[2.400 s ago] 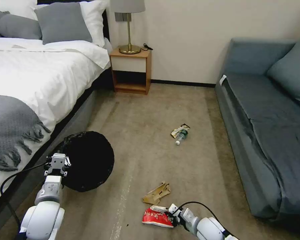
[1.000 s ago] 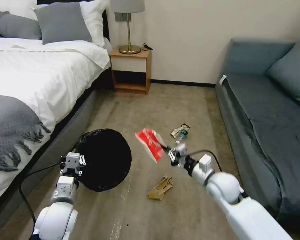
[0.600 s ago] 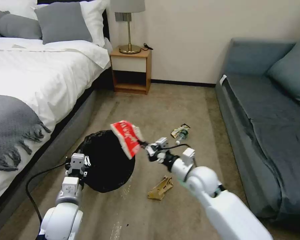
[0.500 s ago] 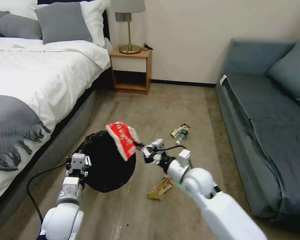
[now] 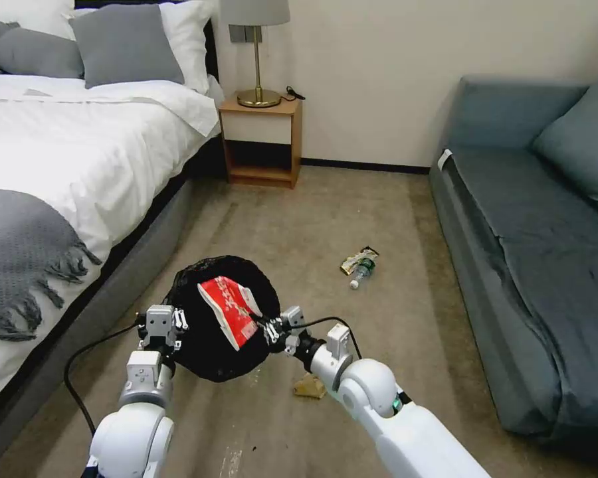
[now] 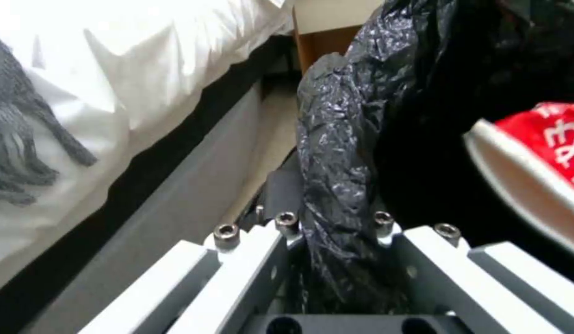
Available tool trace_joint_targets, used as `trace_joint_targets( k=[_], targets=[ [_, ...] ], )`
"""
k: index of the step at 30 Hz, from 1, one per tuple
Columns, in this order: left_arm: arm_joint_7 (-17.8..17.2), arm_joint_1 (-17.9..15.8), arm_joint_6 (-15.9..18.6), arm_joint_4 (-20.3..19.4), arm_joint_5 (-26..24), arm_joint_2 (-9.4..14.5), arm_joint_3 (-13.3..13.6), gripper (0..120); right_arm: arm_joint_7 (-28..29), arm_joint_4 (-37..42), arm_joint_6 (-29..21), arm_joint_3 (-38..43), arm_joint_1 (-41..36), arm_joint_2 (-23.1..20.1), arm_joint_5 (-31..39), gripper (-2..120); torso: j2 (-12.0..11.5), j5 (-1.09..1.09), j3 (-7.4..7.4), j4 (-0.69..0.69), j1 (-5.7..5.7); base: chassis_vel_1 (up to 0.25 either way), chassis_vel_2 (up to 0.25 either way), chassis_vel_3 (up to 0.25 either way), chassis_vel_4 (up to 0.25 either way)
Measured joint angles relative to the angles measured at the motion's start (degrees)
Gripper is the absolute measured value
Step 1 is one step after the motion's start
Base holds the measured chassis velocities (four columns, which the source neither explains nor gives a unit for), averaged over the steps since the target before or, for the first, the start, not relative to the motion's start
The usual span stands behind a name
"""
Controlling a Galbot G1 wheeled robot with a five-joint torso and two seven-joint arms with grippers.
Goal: Pick up the trash bin, then pick up the garbage on the floor and place it into the trash bin.
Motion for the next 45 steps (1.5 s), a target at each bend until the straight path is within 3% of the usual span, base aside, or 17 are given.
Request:
trace_joint_targets(
  k=[4,10,12,16,18,20,22,26,27,29,31,45],
  targets=[
    [-0.1,0.0,0.0,0.4,0.2,-0.6,0.6,4,0.6,-0.4,-0.1,0.0,-0.4,0.2,-0.6,2,0.0,0.00,0.00,0.00,0.00,0.000,0.000,0.000,0.000],
    [-0.1,0.0,0.0,0.8,0.5,-0.7,0.7,4,0.7,-0.3,0.0,0.0,-1.4,0.3,-1.6,29,0.0,0.00,0.00,0.00,0.00,0.000,0.000,0.000,0.000],
    [-0.1,0.0,0.0,0.9,0.5,-0.7,0.6,4,0.7,-0.3,0.0,0.0,-1.4,0.3,-1.7,30,0.0,0.00,0.00,0.00,0.00,0.000,0.000,0.000,0.000],
    [-0.5,0.0,-0.1,1.2,0.5,-0.3,0.0,4,0.7,0.5,0.3,0.6,-1.7,0.2,-1.7,50,0.0,0.00,0.00,0.00,0.00,0.000,0.000,0.000,0.000],
    [-0.5,0.0,-0.1,1.2,0.5,-0.2,-0.1,4,0.6,0.6,0.4,0.7,-1.7,0.2,-1.7,53,0.0,0.00,0.00,0.00,0.00,0.000,0.000,0.000,0.000],
    [-0.7,-0.1,-0.1,1.4,0.5,0.2,-0.7,4,0.6,1.4,0.5,1.3,-2.1,-0.2,-1.7,65,0.0,0.00,0.00,0.00,0.00,0.000,0.000,0.000,0.000],
    [-0.7,-0.1,-0.1,1.5,0.5,0.3,-0.8,4,0.6,1.5,0.6,1.5,-2.2,-0.3,-1.7,67,0.0,0.00,0.00,0.00,0.00,0.000,0.000,0.000,0.000],
    [-0.8,-0.1,-0.1,1.8,0.5,1.0,-1.6,4,0.5,1.8,0.7,2.4,-2.5,-1.1,-2.1,80,0.0,0.00,0.00,0.00,0.00,0.000,0.000,0.000,0.000],
    [-0.9,0.0,-0.1,1.9,0.3,1.3,-1.9,4,0.4,1.8,0.8,3.1,-2.7,-1.7,-2.9,89,0.0,0.00,0.00,0.00,0.00,0.000,0.000,0.000,0.000],
    [-0.9,0.0,-0.1,1.9,0.3,1.4,-2.0,4,0.4,1.7,0.8,3.3,-2.7,-1.8,-3.2,90,0.0,0.00,0.00,0.00,0.00,0.000,0.000,0.000,0.000],
    [-0.9,0.4,-0.3,1.9,0.1,1.8,-2.6,4,1.7,0.8,0.5,4.6,-3.0,-2.7,-5.2,99,0.0,0.00,0.00,0.00,0.00,0.000,0.000,0.000,0.000],
    [-1.0,0.6,-1.3,3.6,-0.6,3.8,-4.9,4,6.4,-4.3,-8.6,8.9,-5.5,-3.9,-10.8,100,0.0,0.00,0.00,-0.01,0.00,0.000,0.000,0.000,0.000]
  ],
)
